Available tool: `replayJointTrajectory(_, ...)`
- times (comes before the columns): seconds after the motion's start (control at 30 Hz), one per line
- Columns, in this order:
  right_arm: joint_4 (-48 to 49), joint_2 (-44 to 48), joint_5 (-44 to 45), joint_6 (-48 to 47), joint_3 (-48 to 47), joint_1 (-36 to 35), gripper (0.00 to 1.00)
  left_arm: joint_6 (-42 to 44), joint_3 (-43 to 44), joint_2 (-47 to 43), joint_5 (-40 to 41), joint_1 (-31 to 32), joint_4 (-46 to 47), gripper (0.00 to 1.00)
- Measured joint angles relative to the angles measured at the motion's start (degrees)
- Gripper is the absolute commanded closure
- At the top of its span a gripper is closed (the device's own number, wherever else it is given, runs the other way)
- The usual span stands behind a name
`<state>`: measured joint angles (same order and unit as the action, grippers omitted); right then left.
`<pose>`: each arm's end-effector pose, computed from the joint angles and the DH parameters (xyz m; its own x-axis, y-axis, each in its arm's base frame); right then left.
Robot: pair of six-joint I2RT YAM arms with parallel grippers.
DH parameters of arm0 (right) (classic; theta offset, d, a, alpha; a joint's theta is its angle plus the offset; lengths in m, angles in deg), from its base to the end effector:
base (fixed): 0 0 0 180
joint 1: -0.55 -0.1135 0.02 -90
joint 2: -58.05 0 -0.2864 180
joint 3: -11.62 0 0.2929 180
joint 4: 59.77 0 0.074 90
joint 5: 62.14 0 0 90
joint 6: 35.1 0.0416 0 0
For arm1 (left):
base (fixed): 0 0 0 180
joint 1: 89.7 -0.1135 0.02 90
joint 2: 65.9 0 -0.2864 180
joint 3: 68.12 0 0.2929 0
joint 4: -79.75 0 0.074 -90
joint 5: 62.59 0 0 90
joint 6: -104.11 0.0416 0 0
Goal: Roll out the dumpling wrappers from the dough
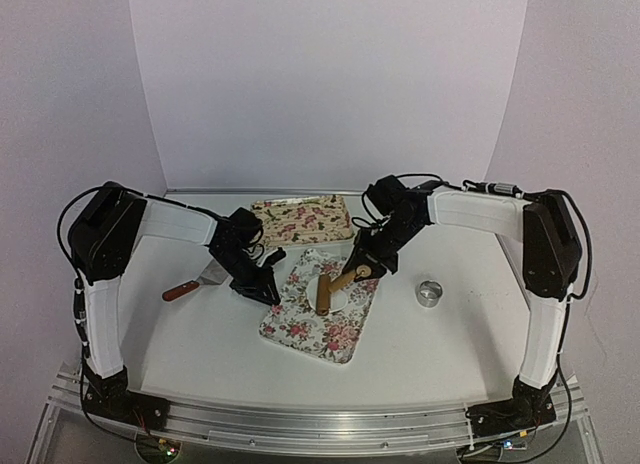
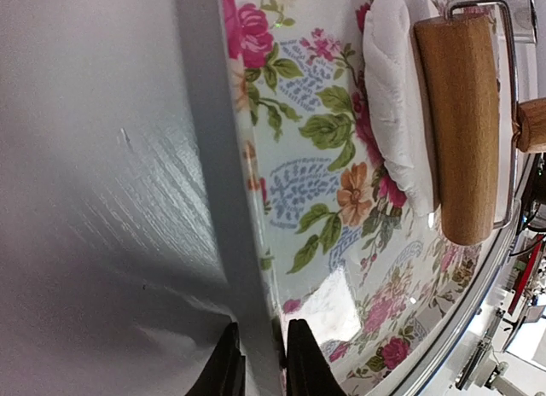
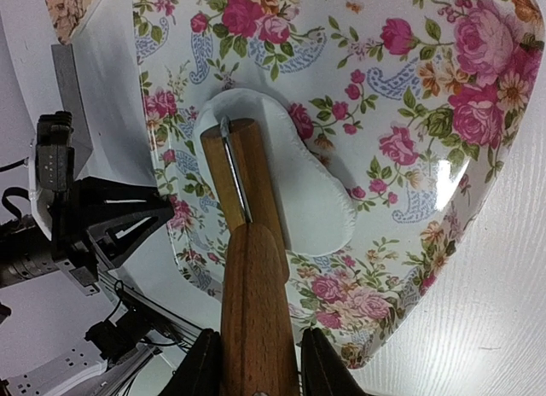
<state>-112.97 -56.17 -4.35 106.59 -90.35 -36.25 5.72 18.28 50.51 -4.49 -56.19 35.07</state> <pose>0.3623 0.2988 0.2132 -0.9884 0.0897 0.1229 0.1474 0.7653 0.6266 0.3463 -0.2557 0.1181 -0.8810 0.4347 -0.1868 0.4614 0.7018 -0.5428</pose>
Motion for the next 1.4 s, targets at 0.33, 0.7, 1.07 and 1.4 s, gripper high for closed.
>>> replayJointTrajectory(0.33,0.30,-2.80,1.69,0.01,-2.22,-1.92,1.00,0.88,-0.97,0.25,-0.73,0.35,1.52,1.00)
replayJointTrajectory(0.7,0.03,-5.68,3.48,0.67,-5.49,-3.84,1.00,0.88,-1.11,0.25,-0.96,-0.13,1.43,1.00)
replayJointTrajectory(1.07,-1.11,-7.62,3.93,0.88,-7.86,-4.30,1.00,0.88,-1.13,0.25,-0.96,-0.21,1.43,1.00)
replayJointTrajectory(1.4,-2.26,-9.26,4.05,0.91,-10.41,-4.65,1.00,0.86,-1.13,0.25,-0.98,-0.37,1.41,1.00)
